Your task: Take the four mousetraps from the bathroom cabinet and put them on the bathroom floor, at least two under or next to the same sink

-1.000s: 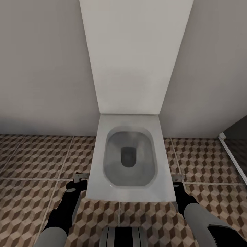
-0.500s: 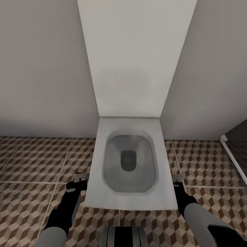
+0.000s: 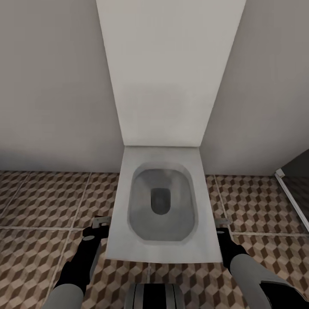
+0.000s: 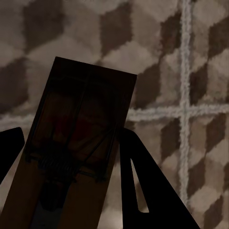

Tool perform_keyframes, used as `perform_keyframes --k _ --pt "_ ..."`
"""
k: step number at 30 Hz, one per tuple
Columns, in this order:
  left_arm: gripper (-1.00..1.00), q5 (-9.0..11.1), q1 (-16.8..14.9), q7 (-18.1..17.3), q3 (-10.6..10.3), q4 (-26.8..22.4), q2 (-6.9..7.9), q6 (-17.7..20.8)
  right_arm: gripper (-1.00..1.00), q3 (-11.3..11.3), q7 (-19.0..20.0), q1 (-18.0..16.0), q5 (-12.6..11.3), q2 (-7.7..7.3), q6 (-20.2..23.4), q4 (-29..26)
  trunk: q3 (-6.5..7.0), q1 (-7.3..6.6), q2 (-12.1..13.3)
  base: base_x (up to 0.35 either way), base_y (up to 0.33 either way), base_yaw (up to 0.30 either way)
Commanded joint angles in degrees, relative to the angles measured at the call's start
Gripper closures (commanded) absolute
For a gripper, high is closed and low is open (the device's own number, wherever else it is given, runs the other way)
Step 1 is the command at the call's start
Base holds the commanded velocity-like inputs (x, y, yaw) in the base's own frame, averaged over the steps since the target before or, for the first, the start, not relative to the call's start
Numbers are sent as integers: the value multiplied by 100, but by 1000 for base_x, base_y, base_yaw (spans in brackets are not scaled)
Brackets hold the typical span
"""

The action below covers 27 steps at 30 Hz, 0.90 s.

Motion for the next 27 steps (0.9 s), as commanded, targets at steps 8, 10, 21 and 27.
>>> perform_keyframes --k 8,10,21,27 --pt "100 -38 -4 -27 16 -10 -6 28 100 -40 10 -4 57 4 36 -10 -4 -1 -1 0 -44 0" --pt "100 -38 -3 -27 16 -10 -6 28 100 -40 10 -4 57 4 36 -10 -4 -1 -1 0 -9 0" --pt "100 -38 -4 -27 16 -10 -6 20 100 -40 10 -3 57 4 36 -10 -4 -1 -1 0 -1 0" --pt "100 -38 -1 -27 19 20 2 25 100 -35 9 -3 64 8 36 -7 -4 -1 -1 0 0 0"
